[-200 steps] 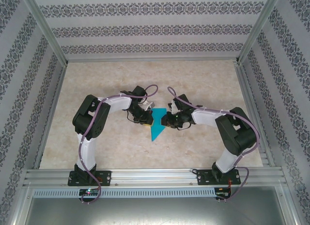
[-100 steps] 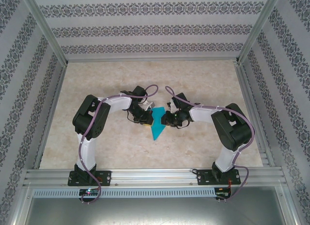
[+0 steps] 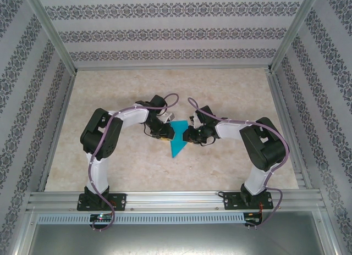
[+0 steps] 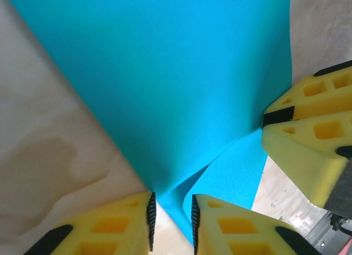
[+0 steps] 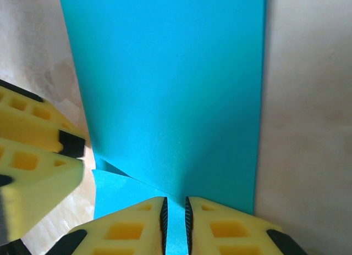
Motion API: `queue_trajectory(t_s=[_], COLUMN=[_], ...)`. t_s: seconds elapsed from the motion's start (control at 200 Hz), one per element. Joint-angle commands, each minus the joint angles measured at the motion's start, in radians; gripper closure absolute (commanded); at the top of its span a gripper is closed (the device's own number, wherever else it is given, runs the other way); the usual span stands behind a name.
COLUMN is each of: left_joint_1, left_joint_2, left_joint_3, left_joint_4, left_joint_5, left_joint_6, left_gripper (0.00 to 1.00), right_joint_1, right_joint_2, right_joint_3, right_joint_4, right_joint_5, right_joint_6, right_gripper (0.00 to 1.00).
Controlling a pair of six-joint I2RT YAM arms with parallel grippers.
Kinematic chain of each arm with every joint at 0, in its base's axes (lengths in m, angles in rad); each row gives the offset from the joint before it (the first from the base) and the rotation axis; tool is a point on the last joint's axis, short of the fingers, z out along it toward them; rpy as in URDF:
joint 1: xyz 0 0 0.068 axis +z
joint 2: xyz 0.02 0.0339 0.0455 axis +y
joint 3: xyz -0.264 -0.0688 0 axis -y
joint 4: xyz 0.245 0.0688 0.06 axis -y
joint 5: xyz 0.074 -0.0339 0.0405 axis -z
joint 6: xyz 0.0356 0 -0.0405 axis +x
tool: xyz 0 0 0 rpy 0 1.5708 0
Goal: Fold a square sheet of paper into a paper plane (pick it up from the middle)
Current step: Third fold the triangle at the center of the table.
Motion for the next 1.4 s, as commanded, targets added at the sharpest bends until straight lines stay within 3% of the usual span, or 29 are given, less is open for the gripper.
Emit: queue_trajectory(t_s=[0.0,0.09,0.255,0.524,0.669,0.844,1.159,1.399], left_joint_1=[0.007,0.006,-0.019,-0.068,-0.071,-0.071,-0.070,-0.070], left_joint_2=[-0.076,-0.108,-0.141,-0.077,-0.038,0.005,0.022,0.025], left_joint_3=[0.034,0.031,-0.004,-0.044,-0.069,-0.088,-0.090,-0.103], left_joint_4=[-0.065,-0.073,-0.032,0.042,0.051,0.057,0.040,0.043], left_joint_5=[-0.066,-0.084,-0.014,0.039,0.006,-0.019,-0.082,-0.099], left_joint_6=[-0.012,-0.020,-0.053,-0.076,-0.064,-0.047,-0.019,-0.012], left_gripper=[0.69,0.66,0.67,0.85,0.94,0.97,1.00,1.00], right_joint_1=[-0.003,-0.002,-0.002,-0.002,-0.003,-0.009,-0.042,-0.051], right_joint_2=[0.011,0.012,-0.003,-0.031,-0.045,-0.074,-0.158,-0.117], right_joint_3=[-0.021,-0.023,-0.029,-0.036,-0.042,-0.047,-0.089,-0.070], right_joint_4=[-0.004,0.002,0.021,0.068,0.085,0.101,0.055,0.004], right_joint_5=[0.002,-0.005,-0.020,-0.057,-0.068,-0.081,-0.055,-0.021], right_joint_6=[0.003,0.002,0.015,0.046,0.063,0.082,0.077,0.068], right_gripper=[0.81,0.81,0.81,0.81,0.80,0.80,0.73,0.66])
